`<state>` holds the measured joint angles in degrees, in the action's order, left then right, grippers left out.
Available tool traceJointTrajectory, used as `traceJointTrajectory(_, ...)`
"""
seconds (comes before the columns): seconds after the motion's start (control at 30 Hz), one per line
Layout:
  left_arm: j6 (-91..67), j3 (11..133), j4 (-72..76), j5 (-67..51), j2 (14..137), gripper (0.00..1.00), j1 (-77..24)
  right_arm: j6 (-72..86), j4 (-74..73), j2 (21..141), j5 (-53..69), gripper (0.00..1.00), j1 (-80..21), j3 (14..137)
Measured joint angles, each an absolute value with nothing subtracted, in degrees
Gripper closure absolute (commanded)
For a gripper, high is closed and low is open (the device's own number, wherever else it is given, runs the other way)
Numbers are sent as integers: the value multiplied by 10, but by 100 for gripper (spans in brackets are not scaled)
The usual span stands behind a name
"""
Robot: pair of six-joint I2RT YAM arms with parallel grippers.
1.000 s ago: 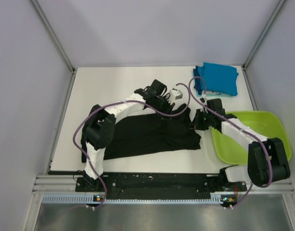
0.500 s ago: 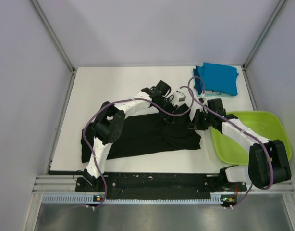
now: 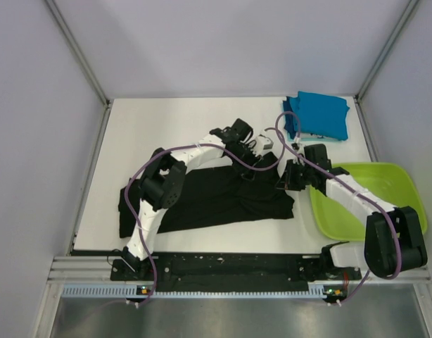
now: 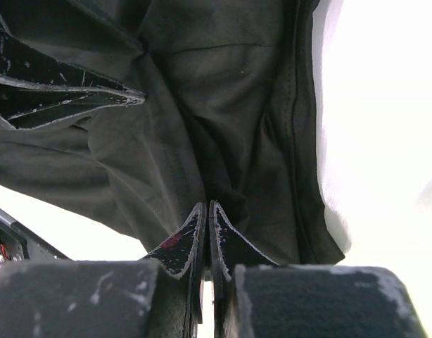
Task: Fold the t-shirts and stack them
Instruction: Fold the other side of the tshirt into a rectangle
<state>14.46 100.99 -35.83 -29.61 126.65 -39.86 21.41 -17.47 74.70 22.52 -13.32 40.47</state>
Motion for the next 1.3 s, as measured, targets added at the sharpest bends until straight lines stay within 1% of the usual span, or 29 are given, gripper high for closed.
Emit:
traceJointTrajectory(0.13, 142, 1019, -372, -271, 1267, 56, -399, 211, -176, 736, 223, 100, -133, 401)
traceJointTrajectory(0.27, 136, 1025, -379, -279, 1267, 61, -399, 210, -177, 734, 223, 100, -133, 396)
traceJointTrajectory(0.43, 135, 1026, -392, -303, 1275, 61, -405, 210, -179, 734, 222, 100, -133, 391)
traceJointTrajectory(0.5, 136, 1031, -400, -302, 1281, 64, -407, 209, -180, 733, 222, 100, -133, 390)
traceJointTrajectory(0.53, 136, 1031, -402, -302, 1283, 70, -407, 209, -180, 733, 222, 100, -133, 390)
traceJointTrajectory(0.63, 136, 1031, -412, -302, 1284, 100, -409, 209, -180, 731, 222, 100, -133, 390)
traceJointTrajectory(1.0, 138, 1028, -416, -312, 1274, 100, -406, 203, -185, 715, 218, 100, -133, 390)
traceJointTrajectory(1.3, 86, 913, -333, -302, 1124, 100, -385, 165, -147, 718, 234, 100, -133, 400)
